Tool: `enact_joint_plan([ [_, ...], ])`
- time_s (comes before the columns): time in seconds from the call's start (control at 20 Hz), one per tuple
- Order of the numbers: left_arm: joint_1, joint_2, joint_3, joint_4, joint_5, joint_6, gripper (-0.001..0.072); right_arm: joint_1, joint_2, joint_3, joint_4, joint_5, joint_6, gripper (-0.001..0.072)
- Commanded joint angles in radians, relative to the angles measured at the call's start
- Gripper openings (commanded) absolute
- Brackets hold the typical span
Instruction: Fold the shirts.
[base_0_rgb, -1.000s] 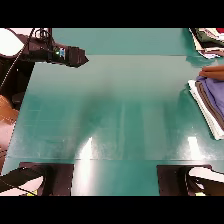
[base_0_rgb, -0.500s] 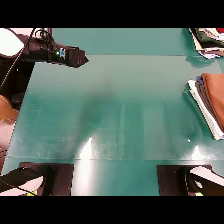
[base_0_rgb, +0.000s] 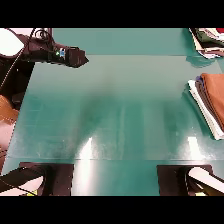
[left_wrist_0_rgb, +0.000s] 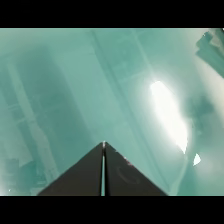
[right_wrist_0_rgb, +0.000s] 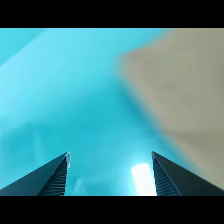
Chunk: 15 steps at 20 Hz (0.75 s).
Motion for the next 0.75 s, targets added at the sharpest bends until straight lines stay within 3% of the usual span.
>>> enact_joint_plan([
  [0.0,0.000,0.000,0.000,-0.003,0.011,-0.001,0.0023,0.246,0.002,-0.001,0.051,-0.038,0.000,0.0591],
  [0.05,0.000,0.000,0.000,-0.003,0.013,-0.001,0.0023,0.304,0.002,-0.001,0.039,-0.055,0.000,0.0573],
  [0.15,0.000,0.000,0.000,-0.004,0.013,-0.001,0.0022,0.401,0.002,0.000,0.010,-0.077,-0.001,0.0394],
  [0.25,0.000,0.000,0.000,-0.003,0.013,-0.001,0.0022,0.458,0.002,-0.001,0.006,-0.077,-0.003,0.0018],
  [0.7,0.000,0.000,0.000,-0.004,0.013,-0.001,0.0022,0.488,0.002,-0.001,0.007,-0.074,-0.003,0.0022],
])
